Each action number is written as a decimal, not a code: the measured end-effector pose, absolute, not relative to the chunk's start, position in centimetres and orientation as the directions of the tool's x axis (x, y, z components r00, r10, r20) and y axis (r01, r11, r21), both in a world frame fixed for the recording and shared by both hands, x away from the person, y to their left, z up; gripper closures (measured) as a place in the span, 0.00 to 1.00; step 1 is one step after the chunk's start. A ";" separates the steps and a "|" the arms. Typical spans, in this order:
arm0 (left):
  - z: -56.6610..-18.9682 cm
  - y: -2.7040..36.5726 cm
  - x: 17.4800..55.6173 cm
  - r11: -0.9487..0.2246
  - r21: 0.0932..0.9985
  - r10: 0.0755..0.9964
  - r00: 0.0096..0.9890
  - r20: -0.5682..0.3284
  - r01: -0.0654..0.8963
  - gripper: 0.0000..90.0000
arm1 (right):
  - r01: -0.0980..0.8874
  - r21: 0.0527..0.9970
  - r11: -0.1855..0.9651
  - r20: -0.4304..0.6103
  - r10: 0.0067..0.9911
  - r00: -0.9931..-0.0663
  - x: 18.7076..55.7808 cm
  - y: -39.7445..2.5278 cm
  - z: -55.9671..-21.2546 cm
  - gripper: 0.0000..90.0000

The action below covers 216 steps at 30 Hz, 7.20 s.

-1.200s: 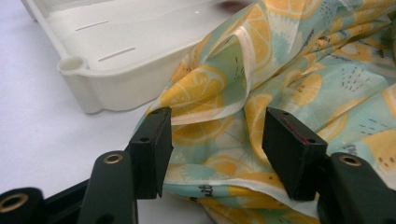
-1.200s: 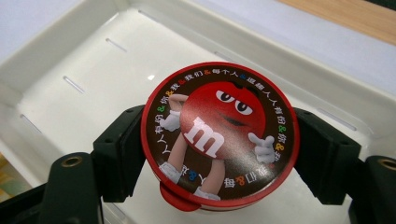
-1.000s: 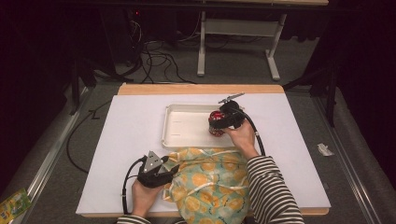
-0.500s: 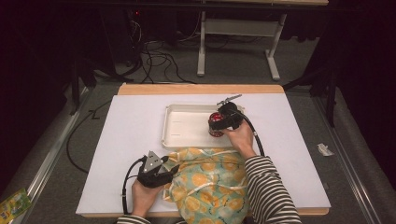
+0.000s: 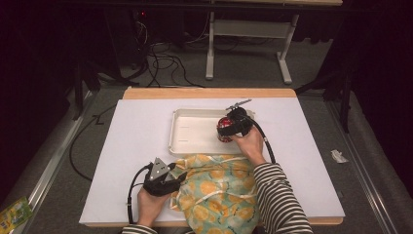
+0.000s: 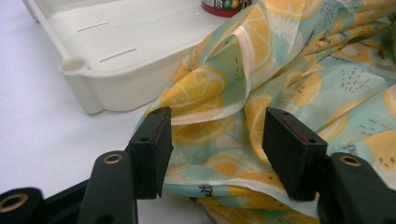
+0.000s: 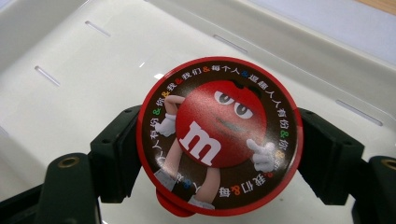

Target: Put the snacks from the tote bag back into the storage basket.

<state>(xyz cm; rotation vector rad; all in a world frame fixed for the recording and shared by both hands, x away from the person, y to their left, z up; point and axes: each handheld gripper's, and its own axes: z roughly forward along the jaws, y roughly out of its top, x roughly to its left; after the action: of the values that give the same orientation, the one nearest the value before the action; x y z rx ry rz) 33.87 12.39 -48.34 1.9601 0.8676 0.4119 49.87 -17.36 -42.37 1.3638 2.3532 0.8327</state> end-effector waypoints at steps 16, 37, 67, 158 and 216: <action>-48.3 12.4 33.9 -0.324 0.855 0.717 0.695 -0.057 0.404 0.48 | 0.680 0.639 0.360 0.050 0.862 -0.504 49.4 -17.7 -41.6 0.21; -48.3 12.4 33.9 -0.320 0.855 0.715 0.696 -0.064 0.408 0.48 | 0.647 0.671 0.363 0.031 0.857 -0.514 48.3 -18.4 -40.3 0.21; -48.3 12.4 33.9 -0.323 0.855 0.715 0.696 -0.062 0.407 0.48 | 0.608 0.734 0.303 0.070 0.857 -0.511 45.5 -21.8 -39.3 0.34; -48.3 12.3 33.8 -0.328 0.854 0.714 0.698 -0.056 0.405 0.47 | 0.540 0.801 0.257 0.084 0.845 -0.528 37.6 -27.3 -38.3 0.42; -45.6 14.5 32.5 -0.217 0.896 0.689 0.711 -0.141 0.387 0.41 | 0.523 0.846 0.109 0.145 0.895 -0.422 30.6 -32.5 -43.6 0.46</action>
<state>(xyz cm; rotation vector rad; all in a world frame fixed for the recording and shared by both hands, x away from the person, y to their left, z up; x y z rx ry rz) 32.51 14.45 -45.57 1.8387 0.8432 0.3499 30.64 -32.47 -43.62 1.3790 1.9903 1.2441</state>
